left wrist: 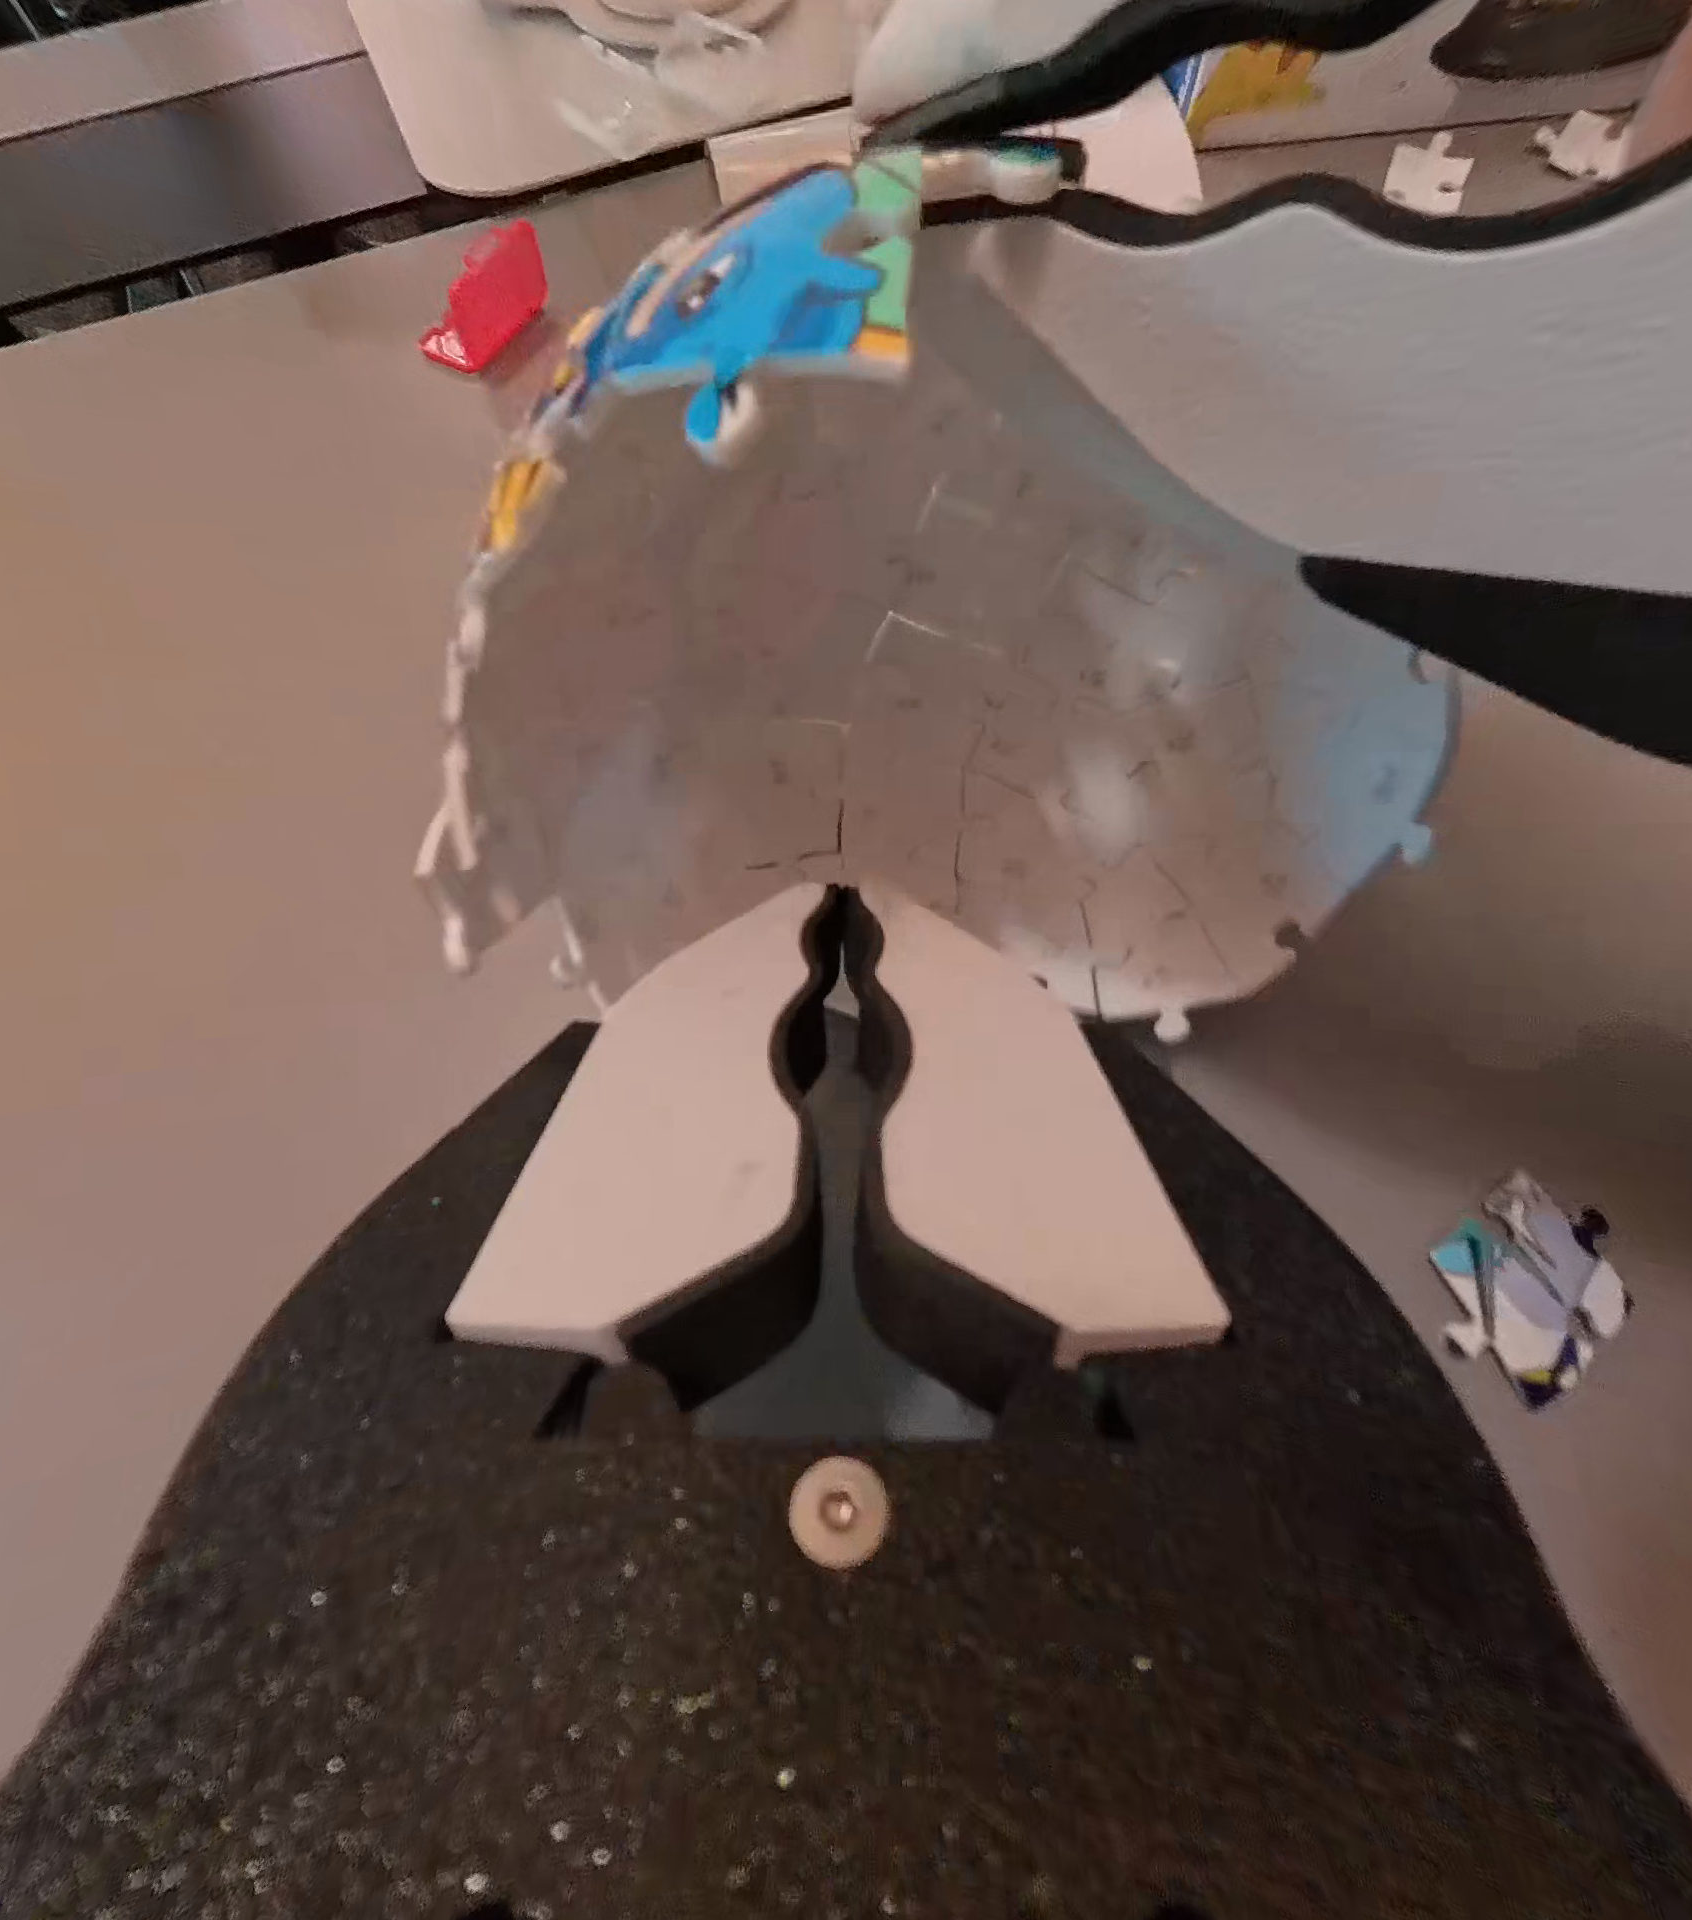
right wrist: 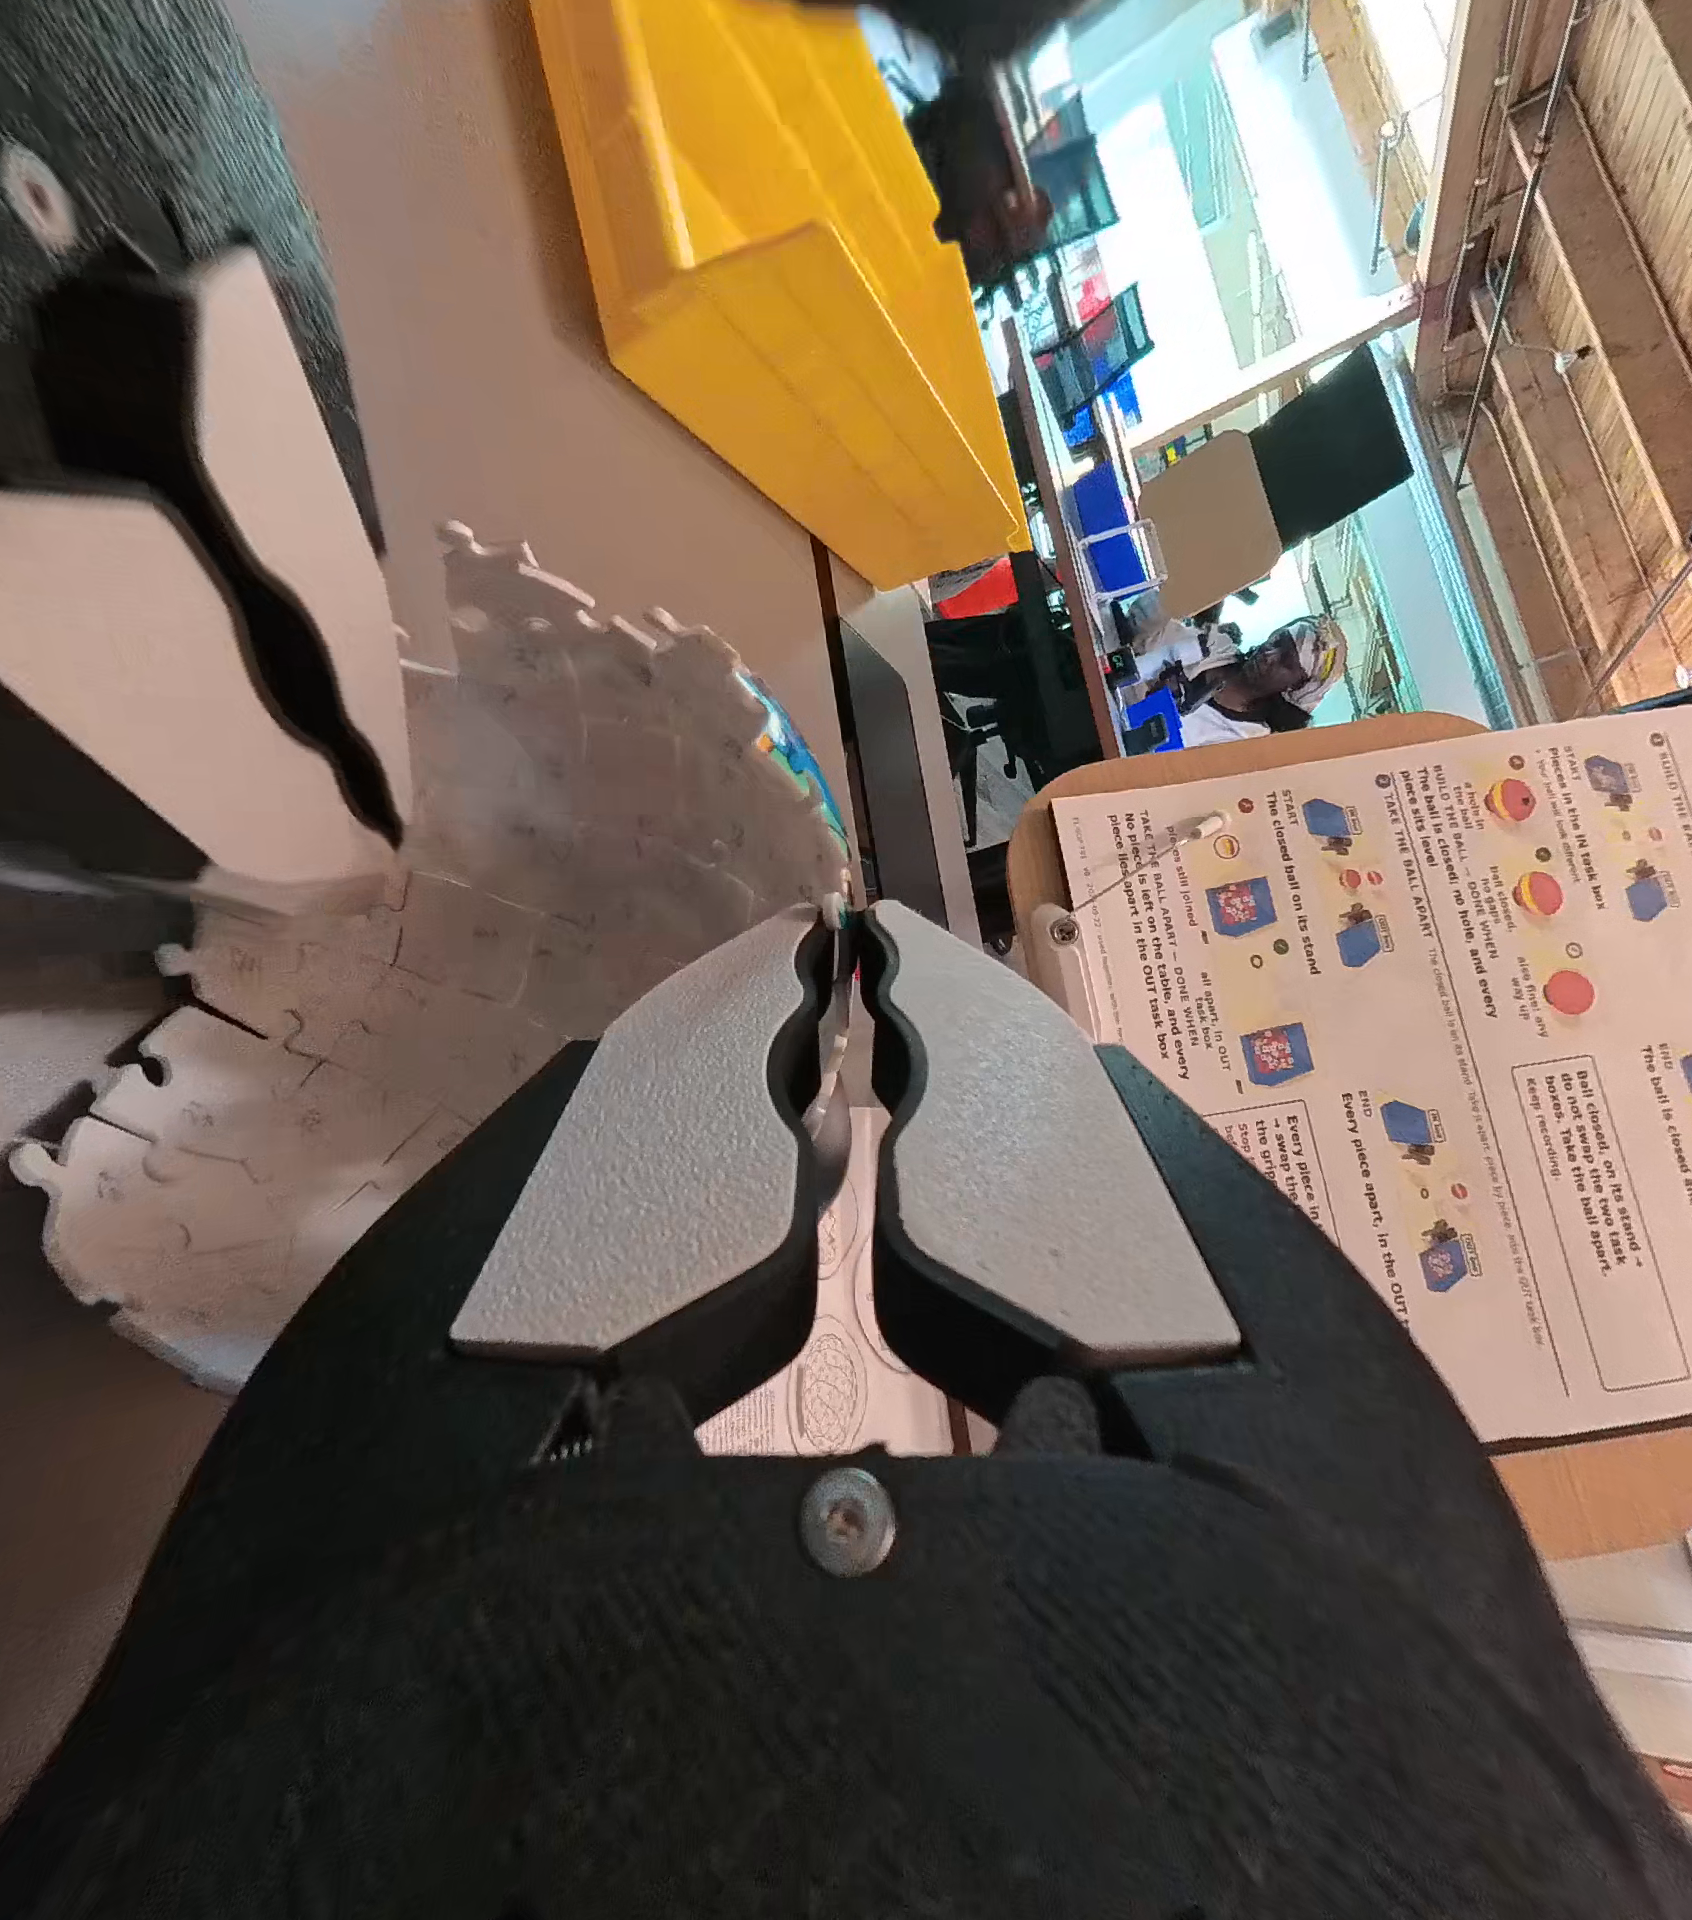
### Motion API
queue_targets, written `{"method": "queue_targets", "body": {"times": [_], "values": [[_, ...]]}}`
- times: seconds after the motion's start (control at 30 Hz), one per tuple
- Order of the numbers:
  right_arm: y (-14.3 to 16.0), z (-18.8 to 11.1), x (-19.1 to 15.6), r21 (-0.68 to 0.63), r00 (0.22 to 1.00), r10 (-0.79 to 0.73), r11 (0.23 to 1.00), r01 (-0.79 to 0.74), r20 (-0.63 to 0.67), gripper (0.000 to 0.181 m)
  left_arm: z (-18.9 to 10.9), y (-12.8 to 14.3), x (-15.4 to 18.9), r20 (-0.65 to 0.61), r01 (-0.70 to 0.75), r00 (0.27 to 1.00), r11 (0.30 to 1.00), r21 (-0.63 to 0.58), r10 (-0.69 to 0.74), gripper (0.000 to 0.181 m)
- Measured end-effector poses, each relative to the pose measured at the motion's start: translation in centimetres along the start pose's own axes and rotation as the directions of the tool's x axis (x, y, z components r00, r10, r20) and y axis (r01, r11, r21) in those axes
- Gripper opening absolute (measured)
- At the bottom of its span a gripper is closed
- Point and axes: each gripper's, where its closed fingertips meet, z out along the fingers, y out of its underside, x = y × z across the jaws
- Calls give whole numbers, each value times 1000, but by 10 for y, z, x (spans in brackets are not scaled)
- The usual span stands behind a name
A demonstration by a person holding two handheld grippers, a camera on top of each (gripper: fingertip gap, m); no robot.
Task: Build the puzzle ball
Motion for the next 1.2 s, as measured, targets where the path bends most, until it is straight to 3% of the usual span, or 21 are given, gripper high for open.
{"method": "queue_targets", "body": {"times": [0.3, 0.53, 0.67, 0.87, 1.03, 1.2], "values": [[-9, 0, -3, 12, 999, -38, 999, 38, 2, 5, 2, 19, -5, 26, -5, 1000, 998, -64, 7, 0], [-12, 2, -5, 15, 998, -66, 998, 66, -4, 4, -19, -4, -14, 73, -31, 997, 996, 81, 25, 0], [-14, 7, -4, 17, 996, -90, 996, 90, 1, 3, -5, 7, -14, 51, -60, 997, 997, -38, 62, 0], [-17, 11, -5, 33, 997, -82, 996, 81, 9, 3, 13, 10, -16, 65, -40, 997, 993, -113, 48, 0], [-17, 19, -3, 31, 989, -78, 997, 74, 125, 3, 16, 13, -20, 69, -14, 997, 991, -132, 23, 0], [-22, 29, -6, 10, 945, -59, 998, 59, 323, 6, 7, 14, -28, 77, -8, 997, 990, -139, 19, 0]]}}
